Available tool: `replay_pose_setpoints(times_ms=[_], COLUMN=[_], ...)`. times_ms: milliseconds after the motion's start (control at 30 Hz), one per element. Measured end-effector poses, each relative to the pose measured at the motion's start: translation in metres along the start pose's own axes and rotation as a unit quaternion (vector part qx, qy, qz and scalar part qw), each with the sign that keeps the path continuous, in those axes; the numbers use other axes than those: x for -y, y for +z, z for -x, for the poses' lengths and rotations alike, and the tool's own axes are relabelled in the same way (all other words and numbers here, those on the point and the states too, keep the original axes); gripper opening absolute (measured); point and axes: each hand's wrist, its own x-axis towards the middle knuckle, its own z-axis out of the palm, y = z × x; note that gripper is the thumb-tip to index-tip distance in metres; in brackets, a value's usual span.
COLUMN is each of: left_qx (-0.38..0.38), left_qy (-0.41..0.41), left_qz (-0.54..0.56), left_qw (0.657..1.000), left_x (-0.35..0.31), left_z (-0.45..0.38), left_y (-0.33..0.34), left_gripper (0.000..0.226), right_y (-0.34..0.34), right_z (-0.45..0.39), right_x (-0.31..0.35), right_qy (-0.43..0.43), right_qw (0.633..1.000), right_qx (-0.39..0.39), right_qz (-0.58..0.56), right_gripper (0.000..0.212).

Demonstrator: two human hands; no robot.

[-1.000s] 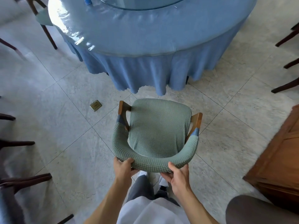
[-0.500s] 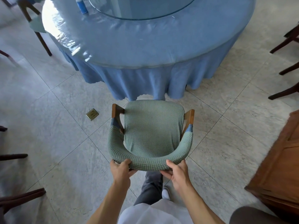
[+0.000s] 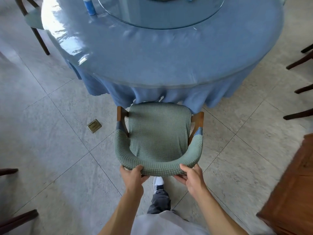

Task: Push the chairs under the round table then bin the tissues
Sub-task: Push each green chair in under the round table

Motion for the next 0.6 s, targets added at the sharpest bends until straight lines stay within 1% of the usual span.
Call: replay_pose_setpoints(times_ms=[300, 600], left_qx=[0.009, 0.025], left_qy=[0.0, -0.012], left_qz=[0.024, 0.034], left_qw=[1.0, 0.999], left_x=[-0.042, -0.079], left_z=[-0.025, -0.055], left_y=[0.021, 0.042], left_gripper=[0.047, 0.054], right_y=[0.043, 0.081], right_z=[-0.023, -0.053], right_x=[0.03, 0.057], right_qy=[0.002, 0.006], right_qw=[1.0, 1.0], right_qx=[-0.011, -0.019], right_qz=[0.013, 0.02], right_gripper=[0.033, 0.033])
